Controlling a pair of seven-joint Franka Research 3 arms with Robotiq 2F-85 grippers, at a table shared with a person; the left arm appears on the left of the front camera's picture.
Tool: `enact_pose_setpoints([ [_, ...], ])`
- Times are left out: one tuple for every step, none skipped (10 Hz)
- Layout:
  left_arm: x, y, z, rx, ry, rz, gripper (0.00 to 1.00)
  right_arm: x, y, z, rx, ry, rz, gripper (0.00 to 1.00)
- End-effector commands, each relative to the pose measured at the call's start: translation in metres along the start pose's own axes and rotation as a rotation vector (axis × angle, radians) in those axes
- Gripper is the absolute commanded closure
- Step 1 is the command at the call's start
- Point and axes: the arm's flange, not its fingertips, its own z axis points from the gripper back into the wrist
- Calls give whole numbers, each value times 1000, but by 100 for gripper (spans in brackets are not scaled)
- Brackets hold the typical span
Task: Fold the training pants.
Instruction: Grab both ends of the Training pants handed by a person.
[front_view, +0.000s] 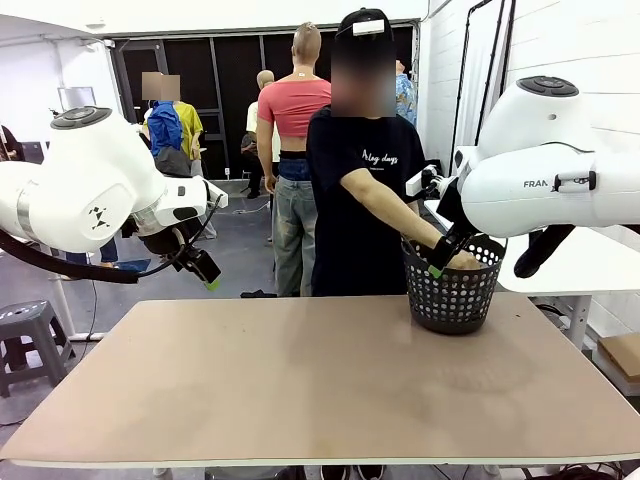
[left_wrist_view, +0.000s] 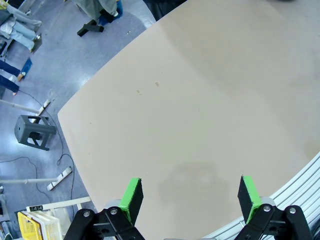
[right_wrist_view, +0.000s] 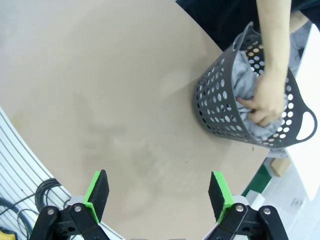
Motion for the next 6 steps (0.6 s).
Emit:
enact_pose_setpoints([
  [-1,0,-2,5,-7,-2,0,0,0,0,-2,-3,0,0],
  [-1,0,-2,5,-7,-2,0,0,0,0,-2,-3,0,0],
  [-1,0,-2,5,-7,-2,0,0,0,0,-2,-3,0,0],
  [-1,0,-2,5,-7,-2,0,0,0,0,-2,-3,0,0],
  [-1,0,-2,5,-7,-2,0,0,0,0,-2,-3,0,0],
  [-1,0,-2,5,-7,-2,0,0,0,0,-2,-3,0,0],
])
